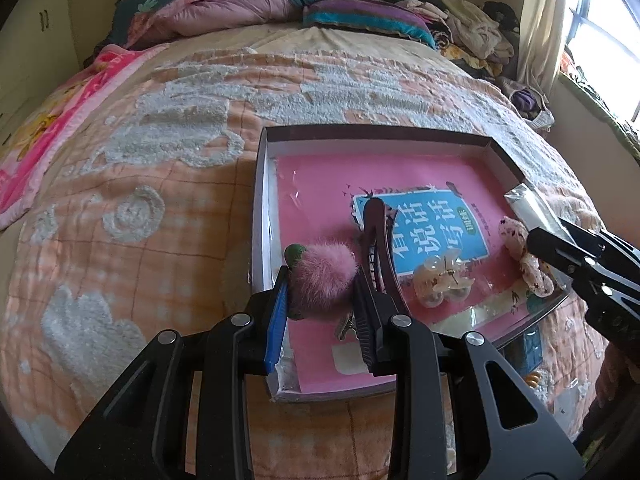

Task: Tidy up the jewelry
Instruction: 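Carry the pompom into the box with the left tool while the right tool drops the bag inside, then withdraw both tools from the box toward the blue case and earring card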

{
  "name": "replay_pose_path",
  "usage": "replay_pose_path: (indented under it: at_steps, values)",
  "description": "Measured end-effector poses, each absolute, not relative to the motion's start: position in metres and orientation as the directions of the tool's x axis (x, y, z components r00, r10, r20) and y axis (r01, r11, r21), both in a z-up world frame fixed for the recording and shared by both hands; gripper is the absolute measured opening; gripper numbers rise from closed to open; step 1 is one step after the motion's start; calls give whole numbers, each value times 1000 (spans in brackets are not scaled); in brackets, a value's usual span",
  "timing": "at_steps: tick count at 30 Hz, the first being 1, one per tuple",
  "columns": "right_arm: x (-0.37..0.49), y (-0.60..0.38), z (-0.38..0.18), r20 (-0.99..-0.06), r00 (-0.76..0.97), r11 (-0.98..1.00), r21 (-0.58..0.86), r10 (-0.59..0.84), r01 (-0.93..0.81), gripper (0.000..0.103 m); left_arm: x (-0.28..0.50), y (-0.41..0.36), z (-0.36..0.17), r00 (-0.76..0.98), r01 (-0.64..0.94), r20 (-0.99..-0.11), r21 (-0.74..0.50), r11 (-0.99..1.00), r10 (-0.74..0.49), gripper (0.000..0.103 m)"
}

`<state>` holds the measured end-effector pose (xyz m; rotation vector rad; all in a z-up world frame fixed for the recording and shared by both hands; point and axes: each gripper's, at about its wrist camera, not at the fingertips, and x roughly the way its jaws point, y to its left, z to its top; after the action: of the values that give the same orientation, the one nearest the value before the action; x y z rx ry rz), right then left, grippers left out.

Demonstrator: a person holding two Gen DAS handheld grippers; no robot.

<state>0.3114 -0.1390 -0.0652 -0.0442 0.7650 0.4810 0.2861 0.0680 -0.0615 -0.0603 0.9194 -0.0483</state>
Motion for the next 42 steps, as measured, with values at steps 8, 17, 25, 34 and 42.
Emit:
replay_pose_path:
  at_steps: [8,17,25,34,42]
  values:
    - [312,-138,-72,-682,614,895,139,398,-425,42,286,63,-66,594,25,-802,-65,998,-67,22]
    - [294,-156,-50,-634,660,902,153,402,-403,70,283,63,-65,594,18,-802,-62,998,-60,34]
    - [271,-185,-28,-593,701,915,188,395,-357,83,270,60,-43,627,3,-778,-63,998,-52,61]
    - [237,-200,0,-541,742,917,186,396,-354,91,245,54,-7,674,-6,-737,-70,997,-48,77]
    - [210,-213,28,-481,784,919,185,393,-347,91,222,53,20,711,-21,-702,-83,996,-44,89]
